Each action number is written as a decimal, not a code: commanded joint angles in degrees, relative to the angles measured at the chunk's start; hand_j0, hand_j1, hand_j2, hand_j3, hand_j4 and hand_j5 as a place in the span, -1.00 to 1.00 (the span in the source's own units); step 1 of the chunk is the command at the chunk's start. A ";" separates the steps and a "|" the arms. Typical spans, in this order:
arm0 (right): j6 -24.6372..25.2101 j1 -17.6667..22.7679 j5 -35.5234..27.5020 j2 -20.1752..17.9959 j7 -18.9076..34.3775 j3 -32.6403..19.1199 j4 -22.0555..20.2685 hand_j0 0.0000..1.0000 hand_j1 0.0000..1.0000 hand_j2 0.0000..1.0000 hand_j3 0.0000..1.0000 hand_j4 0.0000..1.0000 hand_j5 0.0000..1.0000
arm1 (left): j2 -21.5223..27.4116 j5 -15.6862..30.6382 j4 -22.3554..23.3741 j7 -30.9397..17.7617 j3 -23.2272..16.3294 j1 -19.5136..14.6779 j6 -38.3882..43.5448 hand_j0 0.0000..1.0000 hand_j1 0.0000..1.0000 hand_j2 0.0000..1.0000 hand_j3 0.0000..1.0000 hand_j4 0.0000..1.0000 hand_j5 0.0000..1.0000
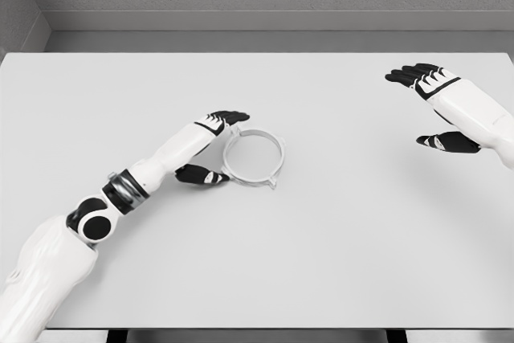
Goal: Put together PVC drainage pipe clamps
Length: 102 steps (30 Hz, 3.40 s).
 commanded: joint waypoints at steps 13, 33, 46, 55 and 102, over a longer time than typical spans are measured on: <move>0.17 0.00 -0.40 -0.03 -0.03 -0.01 -0.02 1.00 1.00 1.00 1.00 1.00 1.00 | -0.26 0.77 0.74 0.03 0.16 -0.44 0.01 1.00 1.00 1.00 1.00 1.00 1.00; 0.17 0.00 -0.58 -0.03 -0.03 0.34 -0.29 1.00 1.00 1.00 1.00 1.00 1.00 | 9.06 0.95 -1.72 0.21 2.27 -0.09 0.01 1.00 1.00 1.00 1.00 1.00 1.00; 0.17 -0.18 -0.67 0.06 -0.03 0.43 -0.29 1.00 1.00 1.00 1.00 1.00 1.00 | 7.57 0.42 -4.53 0.29 -1.08 -0.18 0.01 1.00 1.00 1.00 1.00 1.00 1.00; 0.17 -0.18 -0.67 0.06 -0.03 0.43 -0.37 1.00 1.00 1.00 1.00 1.00 1.00 | 6.25 0.51 -2.60 0.21 -0.72 -0.53 0.01 1.00 1.00 1.00 1.00 1.00 1.00; 0.17 -0.09 -0.67 0.06 -0.03 0.43 -0.37 1.00 1.00 1.00 1.00 1.00 1.00 | 0.62 -3.88 -4.71 0.03 -1.87 0.79 0.01 1.00 1.00 1.00 1.00 1.00 1.00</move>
